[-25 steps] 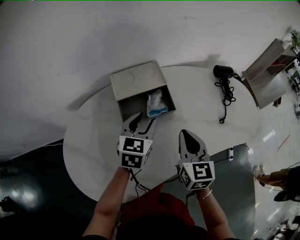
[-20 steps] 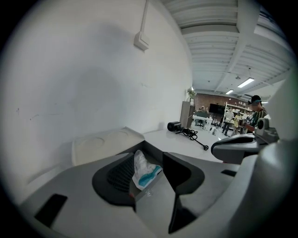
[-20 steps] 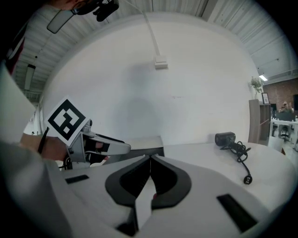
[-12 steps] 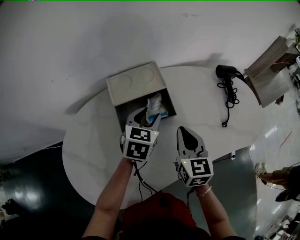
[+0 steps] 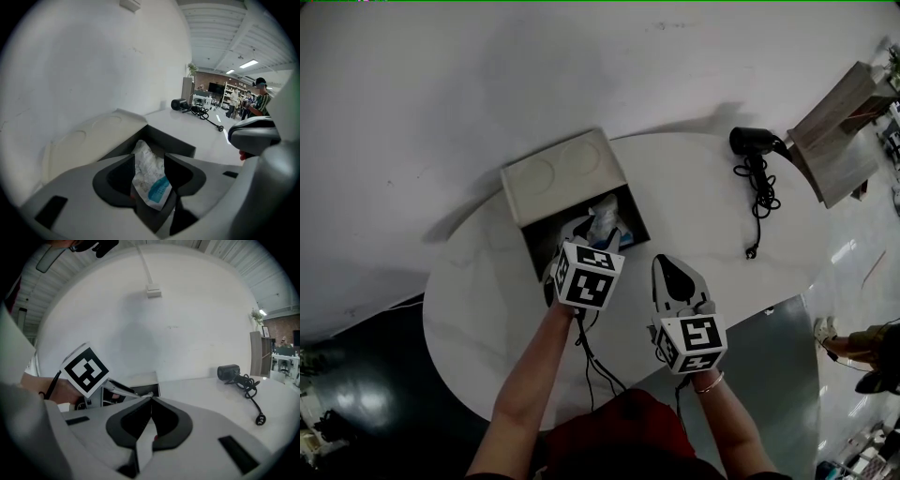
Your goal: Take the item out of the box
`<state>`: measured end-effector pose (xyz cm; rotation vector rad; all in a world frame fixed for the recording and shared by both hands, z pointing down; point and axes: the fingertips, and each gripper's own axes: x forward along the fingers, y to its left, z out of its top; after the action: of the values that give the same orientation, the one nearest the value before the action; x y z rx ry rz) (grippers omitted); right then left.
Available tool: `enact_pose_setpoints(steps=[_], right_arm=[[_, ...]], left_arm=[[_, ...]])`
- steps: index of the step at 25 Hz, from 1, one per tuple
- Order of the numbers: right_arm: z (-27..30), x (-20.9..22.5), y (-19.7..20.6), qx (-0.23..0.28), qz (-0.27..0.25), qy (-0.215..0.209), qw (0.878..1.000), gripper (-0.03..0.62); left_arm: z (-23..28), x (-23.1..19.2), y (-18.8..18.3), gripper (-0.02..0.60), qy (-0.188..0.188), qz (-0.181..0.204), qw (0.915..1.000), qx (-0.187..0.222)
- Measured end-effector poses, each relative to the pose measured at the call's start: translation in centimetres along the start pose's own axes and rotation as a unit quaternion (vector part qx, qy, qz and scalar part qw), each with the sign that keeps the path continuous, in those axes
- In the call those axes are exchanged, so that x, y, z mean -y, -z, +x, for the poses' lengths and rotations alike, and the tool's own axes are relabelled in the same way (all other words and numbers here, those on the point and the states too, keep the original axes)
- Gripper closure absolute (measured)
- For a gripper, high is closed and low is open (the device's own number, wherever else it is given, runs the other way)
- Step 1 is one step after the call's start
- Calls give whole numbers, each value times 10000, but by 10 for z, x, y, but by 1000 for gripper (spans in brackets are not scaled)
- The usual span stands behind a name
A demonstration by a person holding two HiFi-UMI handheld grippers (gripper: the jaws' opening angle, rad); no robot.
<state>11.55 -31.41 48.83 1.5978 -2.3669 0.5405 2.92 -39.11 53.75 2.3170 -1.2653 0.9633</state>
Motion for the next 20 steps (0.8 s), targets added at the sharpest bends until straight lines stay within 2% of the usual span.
enact_pose_setpoints(steps=[8, 12, 20], right_arm=[[16, 2, 1, -49, 78, 47, 9999, 579], [19, 1, 4, -88, 125, 37, 9999, 579], [19, -2, 13, -204, 202, -8, 9996, 579]], left_arm=[[18, -1, 9, 388, 138, 168, 9989, -404], [26, 1, 17, 388, 280, 231, 9966, -739], [37, -3, 25, 388, 333, 81, 9945, -990]])
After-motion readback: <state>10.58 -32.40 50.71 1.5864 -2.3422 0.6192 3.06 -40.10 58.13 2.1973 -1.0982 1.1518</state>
